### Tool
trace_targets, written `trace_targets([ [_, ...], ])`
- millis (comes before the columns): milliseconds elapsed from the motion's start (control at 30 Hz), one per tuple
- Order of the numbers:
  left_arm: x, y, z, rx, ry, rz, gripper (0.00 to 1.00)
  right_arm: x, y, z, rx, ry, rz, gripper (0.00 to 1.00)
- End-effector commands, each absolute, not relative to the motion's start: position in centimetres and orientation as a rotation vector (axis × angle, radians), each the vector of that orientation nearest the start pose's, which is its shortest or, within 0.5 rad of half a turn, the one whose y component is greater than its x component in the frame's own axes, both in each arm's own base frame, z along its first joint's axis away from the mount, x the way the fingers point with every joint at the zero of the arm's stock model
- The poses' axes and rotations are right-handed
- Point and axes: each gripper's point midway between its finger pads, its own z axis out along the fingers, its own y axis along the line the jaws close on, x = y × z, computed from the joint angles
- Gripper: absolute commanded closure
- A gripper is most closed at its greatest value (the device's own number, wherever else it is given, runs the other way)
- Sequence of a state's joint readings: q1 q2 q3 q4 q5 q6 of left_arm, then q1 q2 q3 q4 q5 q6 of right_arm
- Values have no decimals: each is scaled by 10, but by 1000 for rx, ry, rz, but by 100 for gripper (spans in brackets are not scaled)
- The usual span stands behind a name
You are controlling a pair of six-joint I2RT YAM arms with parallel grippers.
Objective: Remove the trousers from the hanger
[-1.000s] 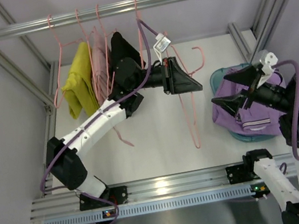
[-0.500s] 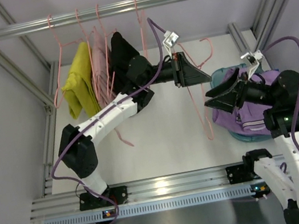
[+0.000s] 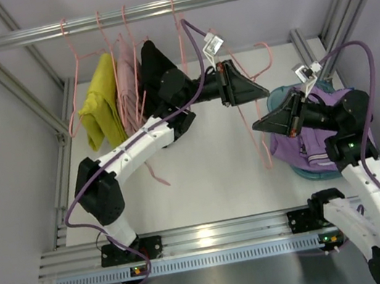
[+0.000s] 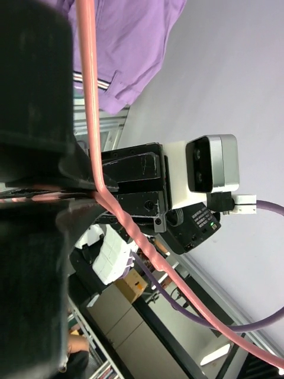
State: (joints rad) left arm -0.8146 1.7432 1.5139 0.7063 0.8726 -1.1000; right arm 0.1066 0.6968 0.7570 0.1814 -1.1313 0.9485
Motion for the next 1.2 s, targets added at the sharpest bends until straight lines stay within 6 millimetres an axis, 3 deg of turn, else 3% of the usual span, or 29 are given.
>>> trace_targets([
  [0,201,-439,465,802,1261,-1997,83,159,192,387,-471,1536,1542,100],
  [33,205,-437,466,792,1265,-1985,67,158,192,391,-473,1531,1545,100],
  [133,214,-428,470,757,1286,-1932,38,157,191,397,-460,1526,1543,100],
  [367,220,-397,485,735,1271,-1749,7,158,182,411,-372,1530,1429,100],
  [467,216,-381,492,758,1233,-1616,4,165,176,409,-306,1552,1360,100],
  [567,229,-364,499,710,1234,-1478,2,178,176,409,-281,1560,1349,100],
  [700,254,-333,515,580,1273,-1432,1,218,182,399,-195,1671,1410,100],
  [733,266,-320,518,543,1277,-1401,1,221,185,406,-214,1673,1409,100],
  [800,270,-307,526,517,1273,-1378,1,235,189,396,-199,1743,1409,100],
  [1000,276,-267,544,456,1221,-1280,1,216,209,391,-260,1729,1443,100],
  [1100,273,-260,546,450,1213,-1268,1,226,212,386,-260,1733,1392,100],
  [1133,273,-259,545,451,1217,-1270,1,230,213,396,-266,1717,1379,100],
  [1167,273,-259,543,440,1227,-1280,2,243,214,394,-257,1724,1350,100],
])
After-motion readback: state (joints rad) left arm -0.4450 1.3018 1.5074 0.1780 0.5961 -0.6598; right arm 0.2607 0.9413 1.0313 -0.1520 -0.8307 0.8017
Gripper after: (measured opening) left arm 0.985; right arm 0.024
